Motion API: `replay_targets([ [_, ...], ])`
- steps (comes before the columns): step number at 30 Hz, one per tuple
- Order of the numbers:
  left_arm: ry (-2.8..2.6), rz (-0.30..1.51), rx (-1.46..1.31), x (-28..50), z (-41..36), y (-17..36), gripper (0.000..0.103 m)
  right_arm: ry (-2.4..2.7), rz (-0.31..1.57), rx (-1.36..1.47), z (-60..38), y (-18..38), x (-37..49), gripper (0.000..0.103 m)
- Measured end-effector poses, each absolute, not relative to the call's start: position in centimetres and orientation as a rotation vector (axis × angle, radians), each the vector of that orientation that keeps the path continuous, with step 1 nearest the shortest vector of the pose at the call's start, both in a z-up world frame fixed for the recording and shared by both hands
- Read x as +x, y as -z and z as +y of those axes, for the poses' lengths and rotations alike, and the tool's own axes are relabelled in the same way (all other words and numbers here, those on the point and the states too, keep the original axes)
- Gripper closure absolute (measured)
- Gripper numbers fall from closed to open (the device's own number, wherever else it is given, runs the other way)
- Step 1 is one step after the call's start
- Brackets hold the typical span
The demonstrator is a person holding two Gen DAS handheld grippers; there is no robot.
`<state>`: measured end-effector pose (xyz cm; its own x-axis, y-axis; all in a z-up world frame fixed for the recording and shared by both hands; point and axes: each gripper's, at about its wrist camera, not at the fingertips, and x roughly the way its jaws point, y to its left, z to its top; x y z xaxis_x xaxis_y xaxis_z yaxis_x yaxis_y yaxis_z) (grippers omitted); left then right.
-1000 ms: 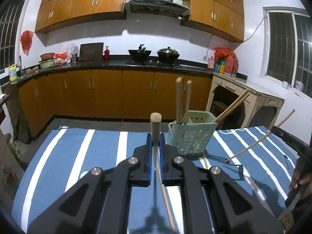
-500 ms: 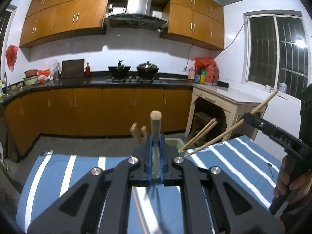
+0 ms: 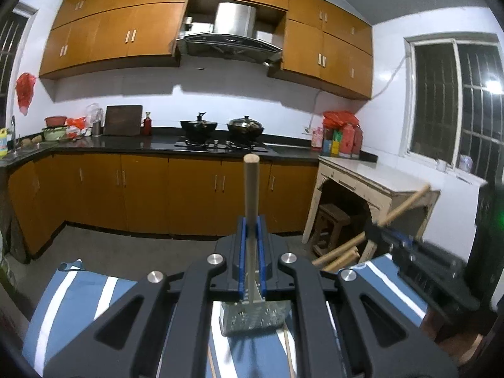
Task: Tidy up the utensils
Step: 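Lower the left tool's chopstick into the holder and open it while the right tool releases its chopstick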
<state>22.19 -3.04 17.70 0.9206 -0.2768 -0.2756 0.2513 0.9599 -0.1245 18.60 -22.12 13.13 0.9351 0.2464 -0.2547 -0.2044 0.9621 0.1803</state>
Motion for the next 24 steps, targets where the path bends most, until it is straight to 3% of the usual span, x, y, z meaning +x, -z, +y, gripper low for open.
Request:
replay_targets([
  [11, 0.231, 0.221, -0.127, 23.6, -2.7, -21.0, 0.095, -0.225, 0.297, 0.167, -22.5, -13.4, 19.5, 0.096],
  [24, 0.206, 0.374, -0.109, 27.6, -3.8, -14.4, 0.095, -0.221, 0.436, 0.166, -21.3, -9.8, 22.3, 0.095],
])
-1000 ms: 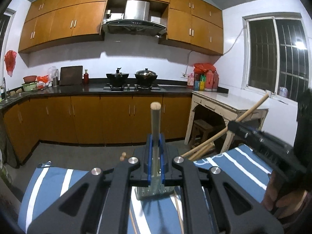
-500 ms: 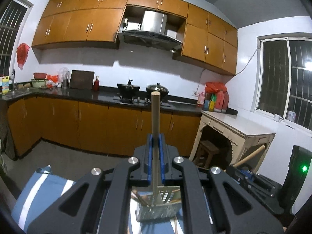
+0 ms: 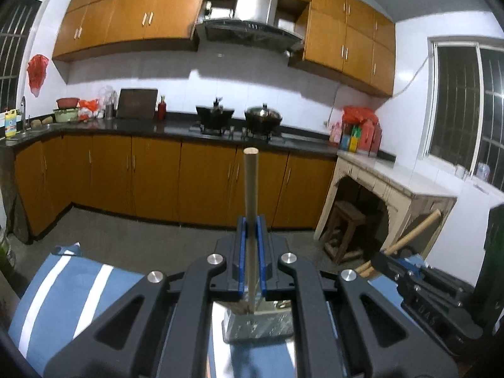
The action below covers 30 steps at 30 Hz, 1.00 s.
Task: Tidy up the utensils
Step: 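Lower the left tool's chopstick into the holder and open it while the right tool releases its chopstick, then close the left tool on another wooden chopstick while the right tool grasps one too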
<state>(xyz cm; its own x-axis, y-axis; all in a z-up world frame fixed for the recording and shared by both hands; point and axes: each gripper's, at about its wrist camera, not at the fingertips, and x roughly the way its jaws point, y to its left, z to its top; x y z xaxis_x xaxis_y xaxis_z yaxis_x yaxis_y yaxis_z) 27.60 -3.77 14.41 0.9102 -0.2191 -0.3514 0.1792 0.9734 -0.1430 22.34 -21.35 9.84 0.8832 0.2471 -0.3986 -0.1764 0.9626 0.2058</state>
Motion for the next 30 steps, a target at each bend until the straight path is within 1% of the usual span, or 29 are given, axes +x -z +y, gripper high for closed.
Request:
replay_targets([
  [2, 0.206, 0.392, -0.102, 27.7, -3.7, -13.9, 0.094, -0.220, 0.465, 0.170, -21.2, -9.3, 22.7, 0.095],
  [3, 0.207, 0.396, -0.098, 27.6, -3.6, -13.8, 0.092, -0.223, 0.483, 0.176, -21.2, -9.1, 22.7, 0.093],
  [5, 0.204, 0.392, -0.090, 27.2, -3.3, -13.9, 0.089, -0.218, 0.483, 0.182, -21.3, -9.1, 22.3, 0.076],
  [6, 0.200, 0.386, -0.087, 26.9, -3.2, -14.1, 0.084, -0.210, 0.473, 0.182, -21.4, -9.3, 22.0, 0.062],
  [7, 0.198, 0.382, -0.086, 26.8, -3.0, -14.3, 0.079, -0.204, 0.461, 0.182, -21.4, -9.5, 21.7, 0.059],
  [14, 0.170, 0.371, -0.098, 24.1, -0.8, -14.9, 0.076, -0.187, 0.435, 0.202, -22.5, -10.3, 18.6, 0.059],
  [18, 0.144, 0.376, -0.102, 22.0, 0.7, -14.2, 0.070, -0.166, 0.451, 0.209, -23.4, -9.0, 17.0, 0.059],
  [23, 0.095, 0.416, -0.082, 19.8, 2.5, -11.0, 0.063, -0.135, 0.552, 0.210, -23.7, -4.7, 16.0, 0.059],
  [25, 0.077, 0.457, -0.066, 19.4, 2.9, -8.8, 0.060, -0.123, 0.629, 0.223, -23.5, -1.7, 16.4, 0.059],
  [30, 0.050, 0.597, -0.063, 19.4, 3.9, -2.5, 0.060, -0.158, 0.775, 0.228, -21.3, 4.4, 16.8, 0.059],
])
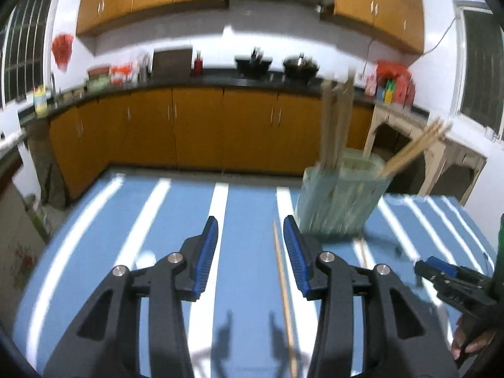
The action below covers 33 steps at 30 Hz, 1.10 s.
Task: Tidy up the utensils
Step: 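Close the left tool on another wooden chopstick while the right tool grasps one too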
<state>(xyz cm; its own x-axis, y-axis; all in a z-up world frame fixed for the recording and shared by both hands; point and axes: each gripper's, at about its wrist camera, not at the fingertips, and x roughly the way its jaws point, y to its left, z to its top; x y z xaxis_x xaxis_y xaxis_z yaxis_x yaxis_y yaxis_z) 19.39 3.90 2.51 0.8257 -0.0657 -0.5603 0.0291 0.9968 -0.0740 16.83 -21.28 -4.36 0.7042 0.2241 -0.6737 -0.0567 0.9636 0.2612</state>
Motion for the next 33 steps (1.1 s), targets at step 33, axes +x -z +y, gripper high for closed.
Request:
replay_targets([
  [33, 0.111, 0.892, 0.061, 21.0, -1.8, 8.6, 0.087, 0.040, 0.862, 0.219, -26.8, 9.2, 17.5, 0.096],
])
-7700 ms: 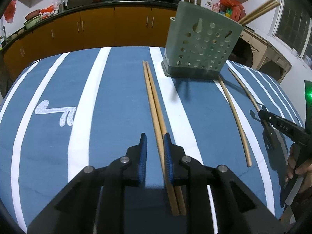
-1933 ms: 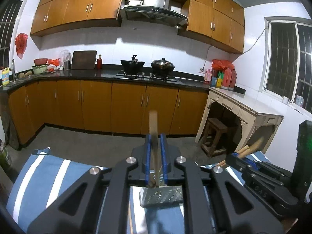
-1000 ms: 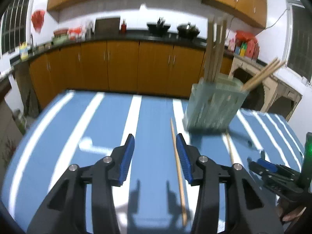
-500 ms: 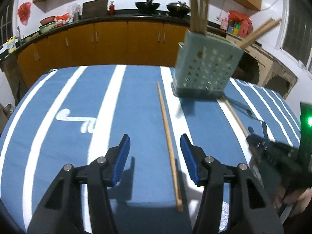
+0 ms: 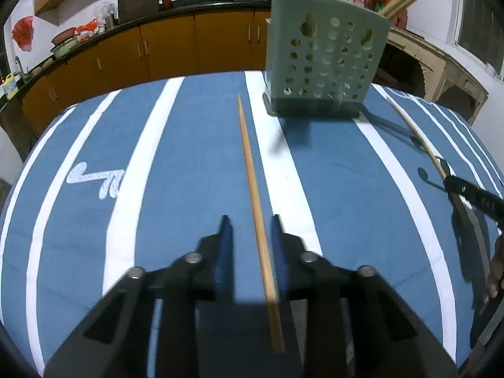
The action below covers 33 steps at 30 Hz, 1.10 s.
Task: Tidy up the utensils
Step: 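Close the left tool on another wooden chopstick while the right tool grasps one too, then adjust the left tool's grip on its chopstick while the right tool holds its chopstick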
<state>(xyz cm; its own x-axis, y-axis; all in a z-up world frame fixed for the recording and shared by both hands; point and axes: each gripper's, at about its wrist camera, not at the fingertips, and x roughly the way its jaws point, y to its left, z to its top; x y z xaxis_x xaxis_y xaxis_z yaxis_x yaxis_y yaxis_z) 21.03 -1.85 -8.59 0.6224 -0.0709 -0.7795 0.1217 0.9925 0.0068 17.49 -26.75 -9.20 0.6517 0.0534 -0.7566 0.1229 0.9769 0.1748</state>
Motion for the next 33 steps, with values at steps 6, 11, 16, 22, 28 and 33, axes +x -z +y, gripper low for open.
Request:
replay_targets([
  [6, 0.033, 0.901, 0.037, 22.7, 0.4, 8.6, 0.095, -0.021, 0.872, 0.173, -24.9, 8.9, 18.3, 0.095],
  [11, 0.011, 0.909, 0.015, 23.3, 2.4, 8.5, 0.095, -0.016, 0.877, 0.136, -24.5, 8.9, 18.9, 0.095],
  [16, 0.023, 0.897, 0.028, 23.1, 2.4, 8.6, 0.093, -0.008, 0.869, 0.116, -24.3, 8.9, 18.8, 0.095],
  [22, 0.034, 0.897, 0.008, 23.0, 2.6, 8.5, 0.092, -0.005, 0.870, 0.112, -24.3, 8.9, 18.8, 0.095],
  [28, 0.035, 0.898, 0.006, 23.0, 2.7, 8.6, 0.092, 0.000, 0.870, 0.100, -24.1, 8.9, 18.7, 0.095],
  [33, 0.038, 0.898, -0.002, 23.0, 2.7, 8.6, 0.092, -0.001, 0.870, 0.102, -24.2, 8.9, 18.7, 0.095],
])
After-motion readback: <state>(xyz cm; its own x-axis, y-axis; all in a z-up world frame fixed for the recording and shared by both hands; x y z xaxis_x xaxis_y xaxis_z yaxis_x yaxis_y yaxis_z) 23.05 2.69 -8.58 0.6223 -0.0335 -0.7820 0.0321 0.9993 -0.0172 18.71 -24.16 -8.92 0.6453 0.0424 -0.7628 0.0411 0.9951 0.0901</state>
